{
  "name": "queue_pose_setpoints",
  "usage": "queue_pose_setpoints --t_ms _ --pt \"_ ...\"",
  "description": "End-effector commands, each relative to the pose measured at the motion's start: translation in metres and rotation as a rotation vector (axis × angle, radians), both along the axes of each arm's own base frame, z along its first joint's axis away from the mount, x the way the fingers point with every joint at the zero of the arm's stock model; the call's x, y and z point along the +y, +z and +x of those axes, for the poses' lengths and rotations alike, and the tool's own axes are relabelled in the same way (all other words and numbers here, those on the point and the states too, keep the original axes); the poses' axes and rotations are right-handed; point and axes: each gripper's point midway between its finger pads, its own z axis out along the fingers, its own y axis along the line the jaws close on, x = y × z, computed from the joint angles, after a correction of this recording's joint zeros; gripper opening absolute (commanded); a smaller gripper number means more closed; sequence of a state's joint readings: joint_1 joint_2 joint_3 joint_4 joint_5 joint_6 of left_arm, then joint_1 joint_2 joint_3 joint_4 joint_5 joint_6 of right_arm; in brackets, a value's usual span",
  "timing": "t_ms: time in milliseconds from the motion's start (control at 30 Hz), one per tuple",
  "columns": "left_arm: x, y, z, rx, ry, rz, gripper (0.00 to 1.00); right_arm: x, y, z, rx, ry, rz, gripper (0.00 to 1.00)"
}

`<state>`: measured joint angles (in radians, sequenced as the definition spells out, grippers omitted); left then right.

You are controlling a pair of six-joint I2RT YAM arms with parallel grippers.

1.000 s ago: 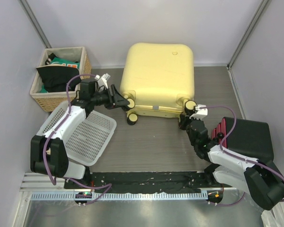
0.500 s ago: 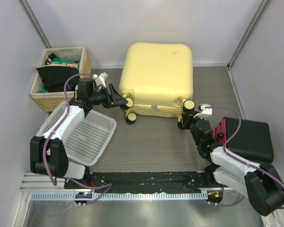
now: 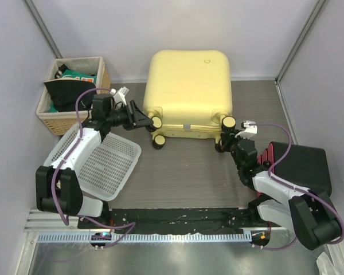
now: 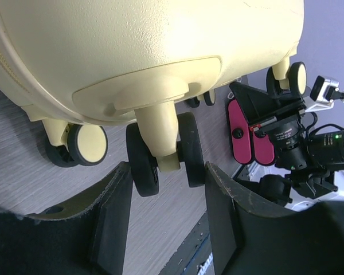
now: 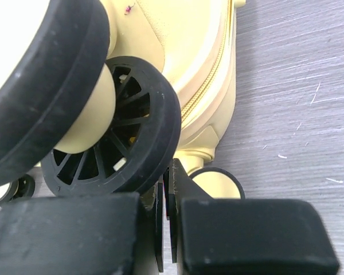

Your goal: Open, take out, and arrange the luggage

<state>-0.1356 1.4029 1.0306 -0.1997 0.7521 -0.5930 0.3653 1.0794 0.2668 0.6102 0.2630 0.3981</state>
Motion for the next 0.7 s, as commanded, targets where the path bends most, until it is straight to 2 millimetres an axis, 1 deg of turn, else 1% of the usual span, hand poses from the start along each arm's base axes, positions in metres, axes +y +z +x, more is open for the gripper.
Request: queue_pose_setpoints --t_ms 0,133,167,400,433,567,667 --pt "0.063 0.029 0.039 -0.198 0.204 0.134 0.00 -0.101 0.020 0.015 -0.052 -0.455 -0.097 0.01" --pt "0.067 0.029 0.041 -0.195 0.213 0.137 0.00 -0.108 0.020 0.016 -0.051 -0.476 -0.088 0.01" --pt "0.068 0.029 0.041 -0.196 0.218 0.138 0.00 -0.112 0.020 0.016 -0.049 -0.489 -0.085 0.01" --pt "0.067 0.030 0.040 -0.196 0.214 0.131 0.00 -0.121 0.019 0.019 -0.043 -0.497 -0.066 0.01" --pt "0.076 0.031 0.042 -0.196 0.238 0.130 0.00 -0.118 0.021 0.020 -0.054 -0.477 -0.063 0.01" --pt "0.073 0.035 0.042 -0.206 0.220 0.112 0.00 -0.106 0.026 0.025 -0.072 -0.405 -0.061 0.01" --pt "0.069 0.045 0.039 -0.246 0.202 0.096 0.00 -0.101 0.026 0.028 -0.070 -0.370 -0.066 0.01"
